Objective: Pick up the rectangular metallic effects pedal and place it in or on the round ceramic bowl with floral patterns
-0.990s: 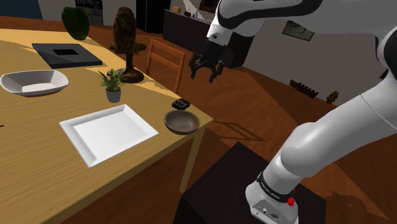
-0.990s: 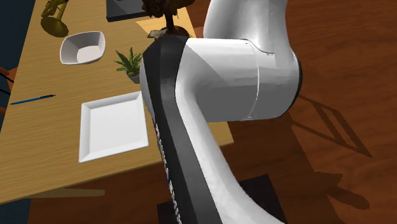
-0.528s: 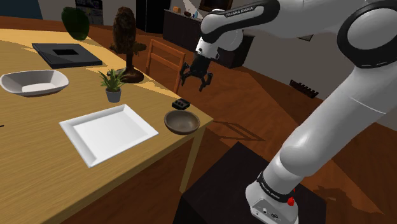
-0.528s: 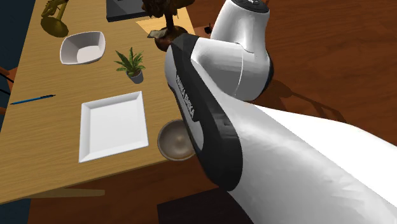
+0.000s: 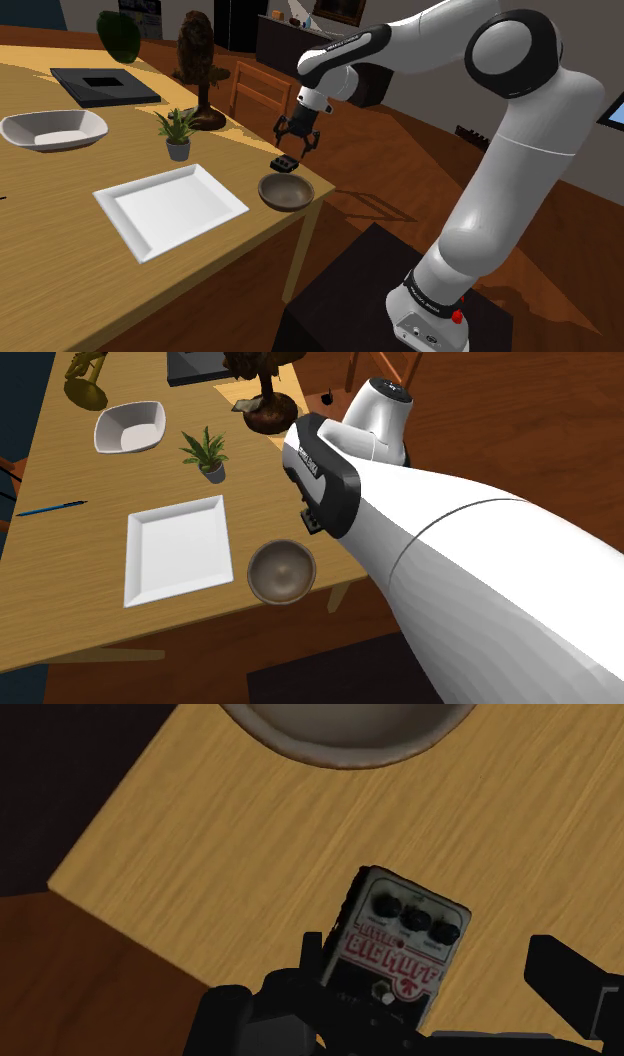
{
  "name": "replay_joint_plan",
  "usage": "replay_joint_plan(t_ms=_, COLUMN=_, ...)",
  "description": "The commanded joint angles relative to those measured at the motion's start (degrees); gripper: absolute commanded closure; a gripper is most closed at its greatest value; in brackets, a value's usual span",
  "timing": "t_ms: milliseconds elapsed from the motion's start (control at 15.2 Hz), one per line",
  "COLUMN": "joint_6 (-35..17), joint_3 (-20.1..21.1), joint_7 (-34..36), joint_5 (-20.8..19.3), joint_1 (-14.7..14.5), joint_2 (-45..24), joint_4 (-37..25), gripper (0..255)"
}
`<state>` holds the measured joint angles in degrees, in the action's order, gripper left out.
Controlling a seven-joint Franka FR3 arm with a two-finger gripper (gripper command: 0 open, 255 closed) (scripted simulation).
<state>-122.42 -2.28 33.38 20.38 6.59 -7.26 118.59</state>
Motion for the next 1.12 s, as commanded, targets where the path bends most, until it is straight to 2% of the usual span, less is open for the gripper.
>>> replay_joint_plan(t_ms=0, joint_6=-1.4, joint_3=0.1, joint_7=-0.1, joint_5=0.6, joint_1=-0.1, joint_2=-1.0, joint_4=0.5, gripper=0)
replay_joint_plan(t_ms=330, joint_6=-5.2, joint_3=0.7, joint_7=-0.7, joint_5=1.7, joint_1=-0.6, joint_2=-3.1, joint_4=2.1, gripper=0)
replay_joint_plan(t_ms=858, joint_6=-5.2, joint_3=0.7, joint_7=-0.7, joint_5=1.7, joint_1=-0.6, joint_2=-3.1, joint_4=2.1, gripper=0)
replay_joint_plan(t_ms=924, joint_6=-5.2, joint_3=0.7, joint_7=-0.7, joint_5=1.7, joint_1=-0.6, joint_2=-3.1, joint_4=2.1, gripper=255)
replay_joint_plan(t_ms=1056, joint_6=-5.2, joint_3=0.7, joint_7=-0.7, joint_5=1.7, joint_1=-0.6, joint_2=-3.1, joint_4=2.1, gripper=255)
